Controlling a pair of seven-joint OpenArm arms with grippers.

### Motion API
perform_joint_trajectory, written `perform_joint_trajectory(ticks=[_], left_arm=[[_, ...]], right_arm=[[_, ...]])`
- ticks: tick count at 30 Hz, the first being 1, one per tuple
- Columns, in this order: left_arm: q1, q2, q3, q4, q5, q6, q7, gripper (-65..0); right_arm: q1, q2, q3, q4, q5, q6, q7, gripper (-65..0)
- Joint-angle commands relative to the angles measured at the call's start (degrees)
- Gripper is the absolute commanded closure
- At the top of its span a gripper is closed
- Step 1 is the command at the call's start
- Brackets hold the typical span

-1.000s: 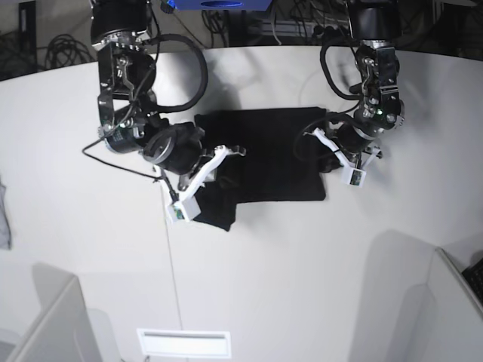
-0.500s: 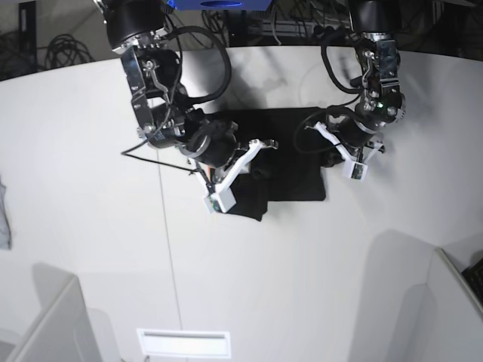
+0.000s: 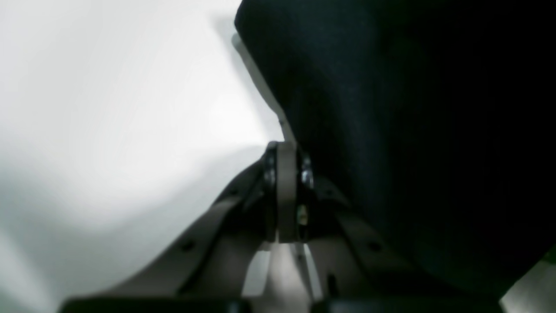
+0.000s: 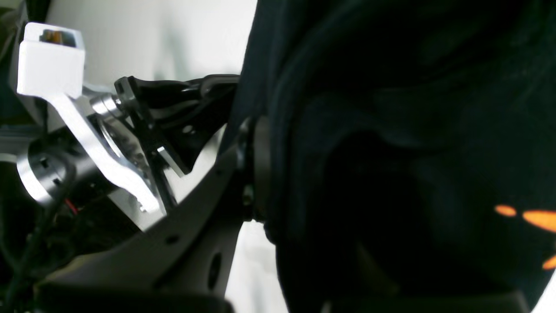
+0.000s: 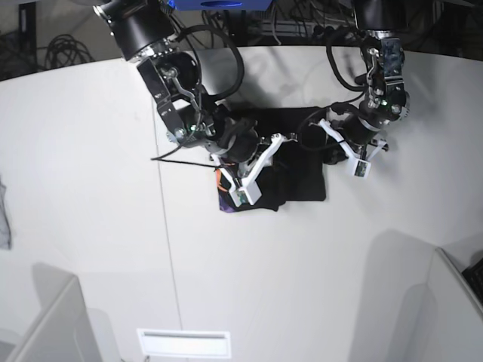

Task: Fold the T-shirt properly
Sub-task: 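Grasp the end with the right gripper and fold it toward the left gripper, then press the folded stack flat with the right gripper and release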

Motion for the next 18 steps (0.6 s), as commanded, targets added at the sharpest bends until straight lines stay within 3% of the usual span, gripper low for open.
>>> perform_joint_trajectory(ticks=[1,15,18], left_arm=[[1.6,-0.6,-0.1,-0.5,4.9,1.7,8.2,0.0],[12.2,-0.6,-16.6,11.9,4.0,1.3,8.2,0.0],[13.5,-0.8,-20.5,11.4,-1.0,-0.8,8.3,0.0]], right_arm=[[1.3,-0.5,-0.4,0.4,0.8,-0.6,1.5,0.0],[3.5,-2.6,-1.7,-5.5,1.0,-1.7,2.9,0.0],[3.4,-2.6,-1.5,-5.4,1.0,-1.8,2.9,0.0]])
